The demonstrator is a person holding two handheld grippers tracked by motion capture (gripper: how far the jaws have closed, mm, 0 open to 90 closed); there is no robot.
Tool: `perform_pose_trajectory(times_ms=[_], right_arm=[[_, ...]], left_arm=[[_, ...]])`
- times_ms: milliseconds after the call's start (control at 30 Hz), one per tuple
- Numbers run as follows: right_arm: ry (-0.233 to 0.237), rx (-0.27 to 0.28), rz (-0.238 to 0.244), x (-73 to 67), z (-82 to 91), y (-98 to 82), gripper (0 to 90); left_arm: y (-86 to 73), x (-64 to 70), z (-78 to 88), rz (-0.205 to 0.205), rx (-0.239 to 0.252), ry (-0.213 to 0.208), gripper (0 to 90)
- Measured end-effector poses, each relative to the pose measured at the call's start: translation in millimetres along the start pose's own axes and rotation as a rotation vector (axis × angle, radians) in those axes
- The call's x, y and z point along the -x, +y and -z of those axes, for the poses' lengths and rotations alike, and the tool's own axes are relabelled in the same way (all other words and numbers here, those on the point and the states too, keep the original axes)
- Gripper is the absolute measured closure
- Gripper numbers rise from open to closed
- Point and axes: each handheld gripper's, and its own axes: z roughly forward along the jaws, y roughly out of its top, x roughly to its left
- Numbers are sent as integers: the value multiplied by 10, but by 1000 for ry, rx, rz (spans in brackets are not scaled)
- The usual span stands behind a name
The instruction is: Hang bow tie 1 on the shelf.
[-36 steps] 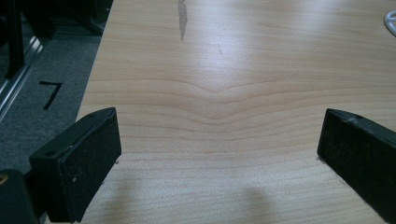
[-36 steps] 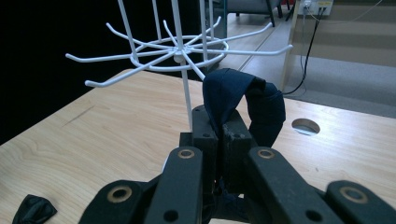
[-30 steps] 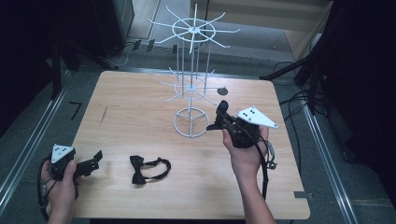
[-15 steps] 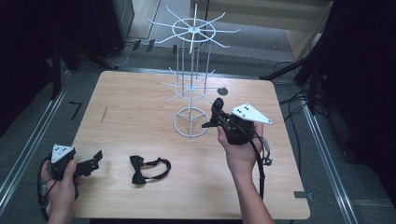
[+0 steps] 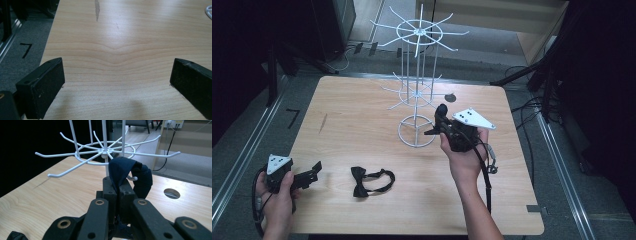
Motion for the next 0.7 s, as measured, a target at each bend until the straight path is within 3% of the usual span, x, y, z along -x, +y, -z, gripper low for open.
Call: perform_pose_trajectory(times_ms=[700], right_arm=[[1,-31,13,-107,-279,12,878]], left_arm=[[7,-39,-4,2,-5,-5,0]])
